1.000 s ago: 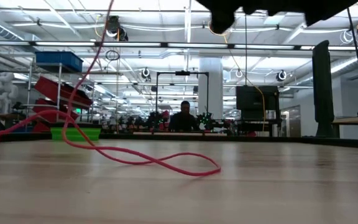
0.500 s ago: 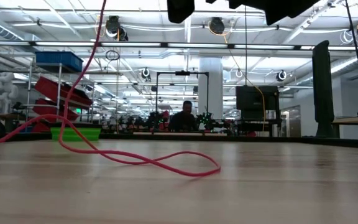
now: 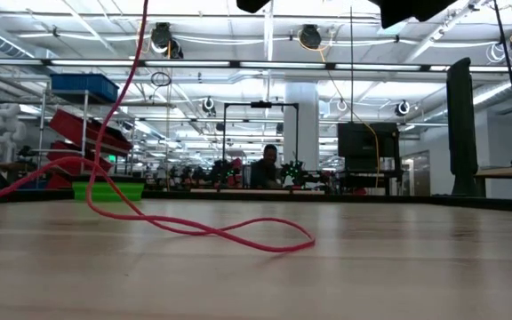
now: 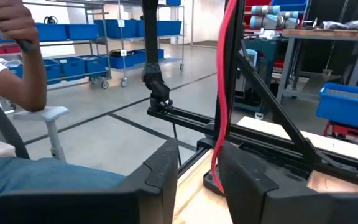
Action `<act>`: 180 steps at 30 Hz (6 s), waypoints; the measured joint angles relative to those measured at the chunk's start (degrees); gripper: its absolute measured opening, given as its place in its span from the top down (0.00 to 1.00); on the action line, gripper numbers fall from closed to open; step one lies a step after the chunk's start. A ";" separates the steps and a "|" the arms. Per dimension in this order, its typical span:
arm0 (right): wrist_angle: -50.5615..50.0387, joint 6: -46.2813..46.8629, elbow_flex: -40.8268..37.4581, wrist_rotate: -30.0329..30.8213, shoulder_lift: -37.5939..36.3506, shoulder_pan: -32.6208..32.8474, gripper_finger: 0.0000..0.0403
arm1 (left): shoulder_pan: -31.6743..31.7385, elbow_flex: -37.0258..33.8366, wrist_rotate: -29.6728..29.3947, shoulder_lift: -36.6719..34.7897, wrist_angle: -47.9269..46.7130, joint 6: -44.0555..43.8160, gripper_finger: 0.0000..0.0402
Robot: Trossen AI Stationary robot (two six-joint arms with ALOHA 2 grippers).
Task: Coil cords
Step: Coil the red wire into the spool
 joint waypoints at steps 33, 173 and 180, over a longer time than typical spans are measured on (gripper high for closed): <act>-35.14 0.93 -0.02 9.44 -14.28 0.64 1.00 | -7.33 0.00 1.06 0.02 -10.55 -0.40 0.99; -42.85 -9.29 12.68 1.02 -15.53 6.07 0.80 | 4.31 -0.02 41.99 13.27 11.20 24.60 0.99; -52.56 -8.75 12.68 1.70 -23.38 5.42 0.80 | 4.63 -0.02 40.28 13.25 11.87 27.15 0.99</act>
